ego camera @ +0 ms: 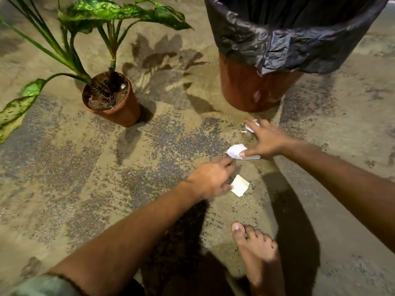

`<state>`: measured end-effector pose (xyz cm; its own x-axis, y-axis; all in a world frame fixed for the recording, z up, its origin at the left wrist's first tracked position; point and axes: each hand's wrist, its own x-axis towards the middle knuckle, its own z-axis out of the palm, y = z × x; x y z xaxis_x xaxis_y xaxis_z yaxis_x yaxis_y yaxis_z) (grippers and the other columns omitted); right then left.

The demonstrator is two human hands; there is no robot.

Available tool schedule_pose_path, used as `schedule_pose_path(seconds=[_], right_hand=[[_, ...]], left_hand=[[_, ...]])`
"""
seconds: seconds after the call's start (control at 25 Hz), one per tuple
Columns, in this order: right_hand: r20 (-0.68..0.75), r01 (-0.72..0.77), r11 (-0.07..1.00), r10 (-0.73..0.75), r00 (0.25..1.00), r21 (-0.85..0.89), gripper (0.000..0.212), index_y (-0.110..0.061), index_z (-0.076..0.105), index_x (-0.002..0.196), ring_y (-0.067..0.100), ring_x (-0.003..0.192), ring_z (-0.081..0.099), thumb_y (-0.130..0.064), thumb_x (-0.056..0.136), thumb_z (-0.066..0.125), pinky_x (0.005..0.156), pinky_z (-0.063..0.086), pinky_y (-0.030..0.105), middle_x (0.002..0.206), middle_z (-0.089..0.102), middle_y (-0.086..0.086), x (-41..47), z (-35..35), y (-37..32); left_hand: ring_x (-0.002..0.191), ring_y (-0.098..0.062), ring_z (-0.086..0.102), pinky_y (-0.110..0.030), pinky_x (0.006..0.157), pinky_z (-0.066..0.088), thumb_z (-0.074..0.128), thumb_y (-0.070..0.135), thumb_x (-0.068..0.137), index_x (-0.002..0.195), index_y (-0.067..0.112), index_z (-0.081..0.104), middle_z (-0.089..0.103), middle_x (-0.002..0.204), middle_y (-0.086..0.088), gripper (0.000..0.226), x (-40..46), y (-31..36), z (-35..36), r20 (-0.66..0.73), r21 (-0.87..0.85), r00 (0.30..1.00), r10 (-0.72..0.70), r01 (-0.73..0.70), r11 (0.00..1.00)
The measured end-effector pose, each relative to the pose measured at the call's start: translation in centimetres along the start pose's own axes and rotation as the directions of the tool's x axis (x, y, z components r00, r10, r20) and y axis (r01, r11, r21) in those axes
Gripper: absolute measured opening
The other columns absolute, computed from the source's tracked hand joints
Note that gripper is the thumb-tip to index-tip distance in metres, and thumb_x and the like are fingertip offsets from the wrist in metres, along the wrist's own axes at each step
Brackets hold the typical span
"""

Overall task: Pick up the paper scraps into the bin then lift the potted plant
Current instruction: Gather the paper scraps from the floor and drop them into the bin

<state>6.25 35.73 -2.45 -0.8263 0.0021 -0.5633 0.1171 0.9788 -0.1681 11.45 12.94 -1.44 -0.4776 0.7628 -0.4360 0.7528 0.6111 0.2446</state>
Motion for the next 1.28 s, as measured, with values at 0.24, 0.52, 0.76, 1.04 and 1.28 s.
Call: schedule_pose_path(seconds=[0.24, 0.52, 0.76, 1.04, 1.28], right_hand=[[-0.16, 0.101, 0.977, -0.132, 0.978, -0.186, 0.084, -0.028, 0.016, 0.153, 0.032, 0.146, 0.014, -0.06, 0.086, 0.056, 0.114, 0.027, 0.047, 0.161, 0.009, 0.009, -0.1, 4.4, -1.9], [-0.32, 0.167, 0.936, -0.268, 0.909, -0.309, 0.036, -0.016, 0.06, 0.124, 0.016, 0.092, 0.06, -0.005, 0.09, 0.054, 0.071, 0.047, 0.024, 0.112, 0.06, 0.001, -2.5, 4.6, -3.4], [-0.313, 0.163, 0.984, -0.176, 0.933, -0.069, 0.028, -0.012, 0.067, 0.114, 0.016, 0.084, 0.063, -0.002, 0.092, 0.053, 0.077, 0.055, 0.026, 0.104, 0.066, 0.005, -3.4, 2.0, -4.1], [-0.781, 0.486, 0.865, -0.216, 0.586, 0.126, 0.012, -0.025, 0.072, 0.089, -0.001, 0.073, 0.061, -0.015, 0.087, 0.066, 0.063, 0.051, 0.011, 0.083, 0.065, -0.013, -8.8, -10.2, -8.0], [-0.421, 0.073, 0.917, 0.109, 0.9, 0.392, 0.069, -0.035, 0.055, 0.111, 0.003, 0.099, 0.057, -0.072, 0.089, 0.001, 0.087, 0.045, 0.034, 0.108, 0.065, -0.009, -14.3, 4.5, -6.6]], left_hand=[[0.124, -0.03, 0.043, -0.044, 0.094, 0.05, 0.057, 0.039, 0.092, 0.147, 0.016, 0.025, 0.032, 0.149, -0.007, 0.067, 1.2, 1.3, 1.7, -0.066, 0.024, 0.998, 0.025, -0.023, 0.999], [0.104, -0.019, 0.052, -0.028, 0.083, 0.052, 0.063, 0.0, 0.083, 0.127, 0.014, 0.054, 0.052, 0.117, -0.004, 0.047, 1.5, 2.5, 2.5, -0.161, 0.001, 0.983, 0.086, -0.087, 0.996], [0.072, -0.011, 0.064, -0.02, 0.056, 0.054, 0.057, 0.01, 0.092, 0.103, 0.015, 0.063, 0.061, 0.091, 0.002, 0.014, 1.3, -0.7, -1.5, -0.076, -0.518, 0.956, -0.282, 0.204, 0.831], [0.065, 0.0, 0.055, -0.013, 0.052, 0.049, 0.063, 0.012, 0.09, 0.092, 0.014, 0.067, 0.062, 0.083, 0.006, 0.005, -1.7, -4.6, -11.7, -0.489, -0.558, 0.713, -0.502, 0.187, 0.809], [0.078, -0.008, 0.061, -0.029, 0.071, 0.052, 0.063, 0.021, 0.083, 0.088, 0.012, 0.07, 0.067, 0.086, 0.003, 0.012, -2.9, -1.6, -21.7, -0.905, -0.366, 0.254, -0.341, -0.058, 0.929]])
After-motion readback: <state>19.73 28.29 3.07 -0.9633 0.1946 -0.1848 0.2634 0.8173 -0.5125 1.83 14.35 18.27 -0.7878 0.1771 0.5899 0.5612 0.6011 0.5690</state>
